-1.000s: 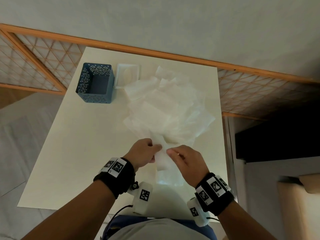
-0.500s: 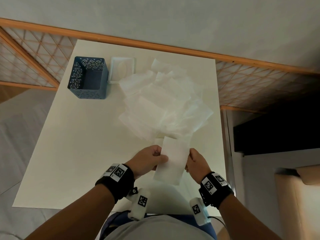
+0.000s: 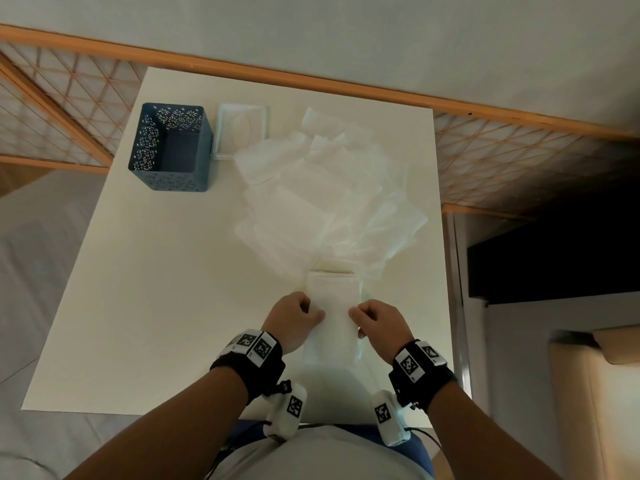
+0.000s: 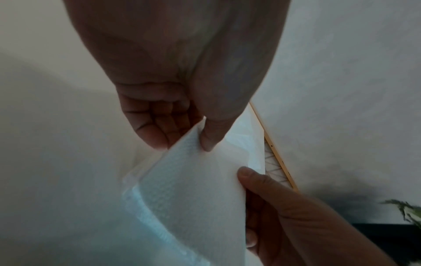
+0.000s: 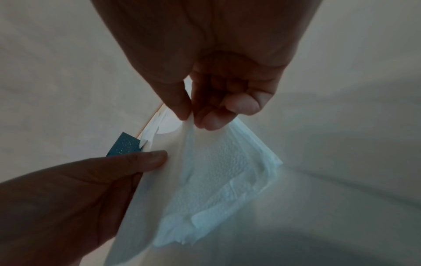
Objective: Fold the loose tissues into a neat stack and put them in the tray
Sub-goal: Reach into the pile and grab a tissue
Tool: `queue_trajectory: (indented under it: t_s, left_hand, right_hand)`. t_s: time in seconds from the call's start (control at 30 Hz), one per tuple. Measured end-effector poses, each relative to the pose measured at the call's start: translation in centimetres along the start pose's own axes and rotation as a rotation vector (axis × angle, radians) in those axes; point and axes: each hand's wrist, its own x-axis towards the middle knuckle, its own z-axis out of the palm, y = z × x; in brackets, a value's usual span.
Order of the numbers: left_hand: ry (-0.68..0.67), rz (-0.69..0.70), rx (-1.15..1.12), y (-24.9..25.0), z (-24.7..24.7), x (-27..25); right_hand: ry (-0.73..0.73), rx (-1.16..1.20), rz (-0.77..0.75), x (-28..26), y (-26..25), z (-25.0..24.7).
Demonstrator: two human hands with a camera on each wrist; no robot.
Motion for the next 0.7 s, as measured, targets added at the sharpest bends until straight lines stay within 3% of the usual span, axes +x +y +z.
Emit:
queue_trajectory:
  t_s: [0.3,0.7]
  left_hand:
    - [0.139,-0.002,0.087,-0.3,0.4,1.0]
    - [0.158,-0.076,0.119,-0.8,-0.1,2.1]
  right_hand:
    - [0.099,-0.142,-0.005,1.0,-0.4,0.6]
    - [0.088,-0.291,0.109,2.1,-0.9,1.2]
